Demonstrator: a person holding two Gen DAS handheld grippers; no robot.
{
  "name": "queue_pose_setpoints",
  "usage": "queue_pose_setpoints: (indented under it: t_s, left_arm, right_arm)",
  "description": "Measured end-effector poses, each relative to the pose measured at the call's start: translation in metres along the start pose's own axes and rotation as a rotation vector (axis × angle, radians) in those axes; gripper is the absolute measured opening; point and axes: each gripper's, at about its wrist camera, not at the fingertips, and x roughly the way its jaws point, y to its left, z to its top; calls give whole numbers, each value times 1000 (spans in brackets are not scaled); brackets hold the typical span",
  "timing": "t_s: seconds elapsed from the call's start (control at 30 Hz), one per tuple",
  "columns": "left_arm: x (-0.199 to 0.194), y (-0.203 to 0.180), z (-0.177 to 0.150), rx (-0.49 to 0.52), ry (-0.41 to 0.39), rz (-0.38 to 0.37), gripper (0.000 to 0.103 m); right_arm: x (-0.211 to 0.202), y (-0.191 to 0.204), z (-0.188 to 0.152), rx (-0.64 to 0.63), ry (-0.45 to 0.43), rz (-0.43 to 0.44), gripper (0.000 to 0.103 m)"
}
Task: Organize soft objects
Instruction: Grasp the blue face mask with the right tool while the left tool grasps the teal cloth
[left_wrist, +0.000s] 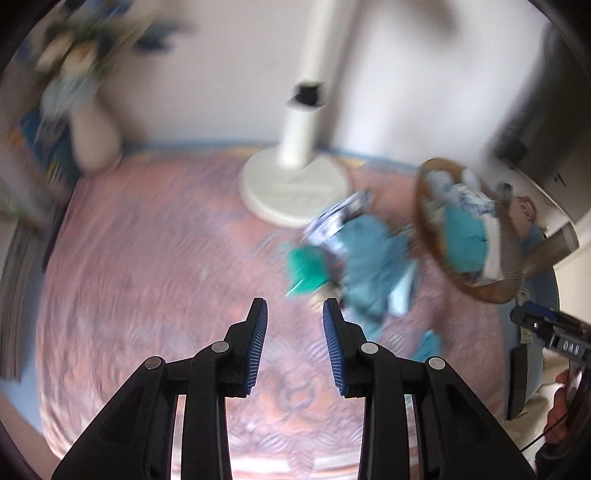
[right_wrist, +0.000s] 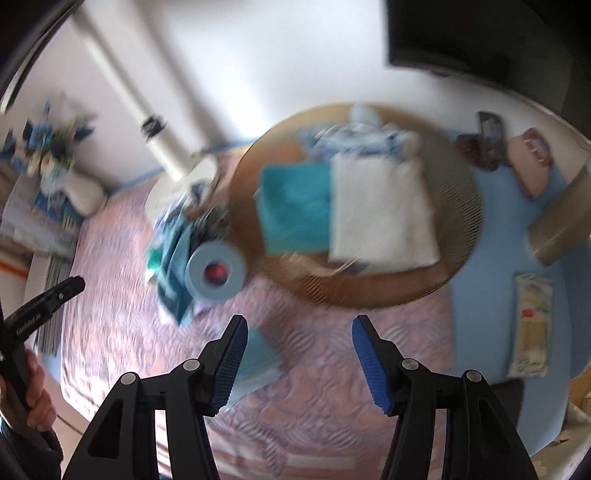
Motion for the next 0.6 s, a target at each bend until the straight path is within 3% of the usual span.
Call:
queue_pose_setpoints:
  t_s: [0.3, 0.5, 0.6]
  left_arm:
    - [48, 46, -47, -64, 132, 55, 29]
    - [81, 60, -73, -112, 171, 105, 29]
    - [79, 57, -79, -100, 121, 116, 34]
  right_arm:
    - [34, 38, -24, -46, 102, 25, 57]
    - [46, 43, -36, -28, 144, 12, 57]
    - [50, 44, -42, -12, 164, -1, 57]
